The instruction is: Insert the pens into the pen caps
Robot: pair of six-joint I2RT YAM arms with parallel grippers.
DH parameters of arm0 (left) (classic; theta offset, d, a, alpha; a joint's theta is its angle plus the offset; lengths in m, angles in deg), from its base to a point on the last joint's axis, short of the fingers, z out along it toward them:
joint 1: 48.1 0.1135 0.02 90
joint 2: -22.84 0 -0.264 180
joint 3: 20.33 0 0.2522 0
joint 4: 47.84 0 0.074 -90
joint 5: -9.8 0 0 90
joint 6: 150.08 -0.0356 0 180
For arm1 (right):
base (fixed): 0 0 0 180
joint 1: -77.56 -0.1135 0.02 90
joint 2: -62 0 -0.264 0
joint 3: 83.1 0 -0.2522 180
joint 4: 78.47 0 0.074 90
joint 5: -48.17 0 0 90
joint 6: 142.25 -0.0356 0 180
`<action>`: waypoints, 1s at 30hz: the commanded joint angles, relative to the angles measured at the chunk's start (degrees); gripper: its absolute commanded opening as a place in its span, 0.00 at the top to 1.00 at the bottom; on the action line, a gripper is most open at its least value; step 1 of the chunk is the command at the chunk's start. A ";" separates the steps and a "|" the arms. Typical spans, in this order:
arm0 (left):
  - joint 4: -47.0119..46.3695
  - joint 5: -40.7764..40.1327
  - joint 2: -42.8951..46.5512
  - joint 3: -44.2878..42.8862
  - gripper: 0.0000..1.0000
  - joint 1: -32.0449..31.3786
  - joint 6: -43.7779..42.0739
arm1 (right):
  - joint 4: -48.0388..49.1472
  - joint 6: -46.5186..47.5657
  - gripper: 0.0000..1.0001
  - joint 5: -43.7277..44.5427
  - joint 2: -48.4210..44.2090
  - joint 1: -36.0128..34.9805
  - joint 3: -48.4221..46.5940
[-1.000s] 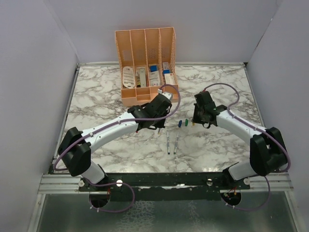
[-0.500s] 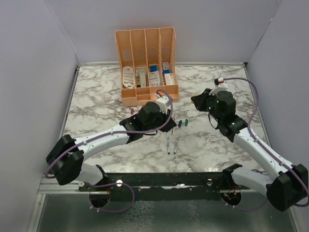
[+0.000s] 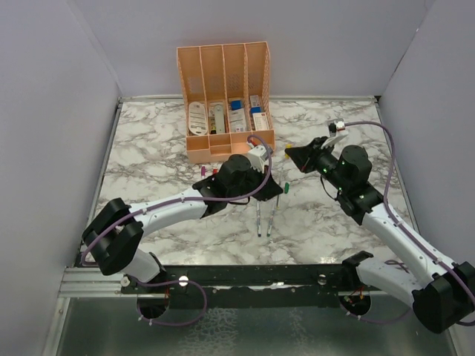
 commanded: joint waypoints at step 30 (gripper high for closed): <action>-1.97 2.19 -1.52 -2.44 1.00 0.27 1.15 | 6.14 0.68 0.99 -4.25 -2.78 -0.32 5.07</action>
